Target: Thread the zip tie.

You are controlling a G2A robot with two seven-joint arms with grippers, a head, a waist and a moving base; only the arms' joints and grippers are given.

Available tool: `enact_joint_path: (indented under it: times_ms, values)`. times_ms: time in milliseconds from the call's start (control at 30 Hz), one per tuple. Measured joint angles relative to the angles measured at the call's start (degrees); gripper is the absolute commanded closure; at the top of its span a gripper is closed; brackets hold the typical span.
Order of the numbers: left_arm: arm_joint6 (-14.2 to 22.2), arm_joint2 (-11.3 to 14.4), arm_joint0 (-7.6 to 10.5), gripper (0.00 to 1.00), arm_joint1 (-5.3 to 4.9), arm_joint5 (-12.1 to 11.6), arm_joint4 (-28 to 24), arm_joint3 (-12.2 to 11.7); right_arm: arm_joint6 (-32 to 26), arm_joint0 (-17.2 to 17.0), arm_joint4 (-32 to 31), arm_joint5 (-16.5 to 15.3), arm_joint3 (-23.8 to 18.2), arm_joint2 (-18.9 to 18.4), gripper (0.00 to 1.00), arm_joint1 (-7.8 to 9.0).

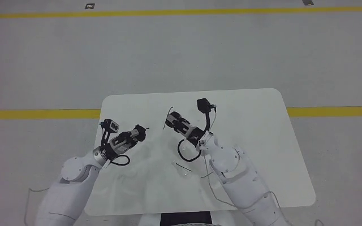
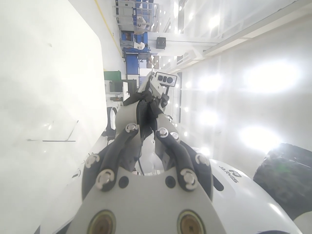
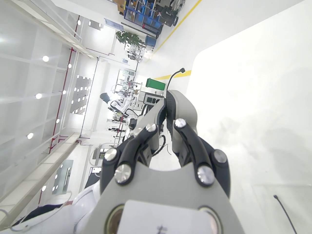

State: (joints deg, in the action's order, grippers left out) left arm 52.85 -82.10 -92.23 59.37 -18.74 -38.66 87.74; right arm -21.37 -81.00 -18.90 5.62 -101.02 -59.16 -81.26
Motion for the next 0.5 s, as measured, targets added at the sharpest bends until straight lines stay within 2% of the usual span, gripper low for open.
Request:
enact_joint_path:
  times_ms: [233,500]
  values:
    - [1.5,0.2,-0.75,1.0,0.07,-0.8,-2.4,-2.1,10.8,0.3,-3.9,3.6,-0.3,3.4,1.0,-0.93]
    - [1.9,1.6,0.52,1.0,1.11,-0.7,-4.7,-4.3,17.3,0.0,-8.1,5.6,-0.1,6.4,1.0,-1.6]
